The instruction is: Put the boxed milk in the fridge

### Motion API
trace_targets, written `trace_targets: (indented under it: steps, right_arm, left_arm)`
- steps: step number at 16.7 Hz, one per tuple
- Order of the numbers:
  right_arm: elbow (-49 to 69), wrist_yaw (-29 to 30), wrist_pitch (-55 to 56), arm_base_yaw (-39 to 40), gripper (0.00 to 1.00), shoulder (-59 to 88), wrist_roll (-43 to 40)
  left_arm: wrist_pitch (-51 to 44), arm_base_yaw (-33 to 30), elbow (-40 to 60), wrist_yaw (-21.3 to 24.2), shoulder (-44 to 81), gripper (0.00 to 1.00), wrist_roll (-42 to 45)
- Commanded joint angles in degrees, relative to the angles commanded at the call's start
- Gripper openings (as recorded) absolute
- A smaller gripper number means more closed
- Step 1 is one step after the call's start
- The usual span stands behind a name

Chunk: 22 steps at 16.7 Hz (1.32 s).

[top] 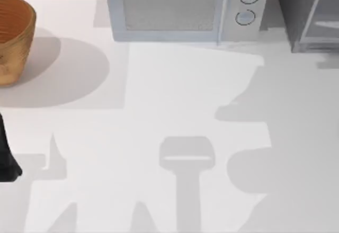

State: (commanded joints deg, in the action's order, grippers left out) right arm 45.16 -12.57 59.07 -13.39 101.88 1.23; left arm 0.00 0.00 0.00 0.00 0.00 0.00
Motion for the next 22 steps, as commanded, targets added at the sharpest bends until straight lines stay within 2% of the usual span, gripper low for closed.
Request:
trace_targets:
  steps: [6,12,17,22]
  right_arm:
    - [9.6,-1.9,8.9,-2.3,0.0,20.6,-0.3]
    - [10.8,-2.1,9.7,-2.6,0.0,22.7,-0.4]
    - [14.7,-1.6,6.9,-1.9,0.0,24.9,-0.5]
    - [32.5,-0.1,-2.0,-0.7,0.0,31.9,-0.6]
  left_arm:
    - [0.0,0.0,0.0,0.0,0.0,1.0,0.0]
    - [0.0,0.0,0.0,0.0,0.0,1.0,0.0]
    - [0.0,0.0,0.0,0.0,0.0,1.0,0.0]
    - [0.0,0.0,0.0,0.0,0.0,1.0,0.0]
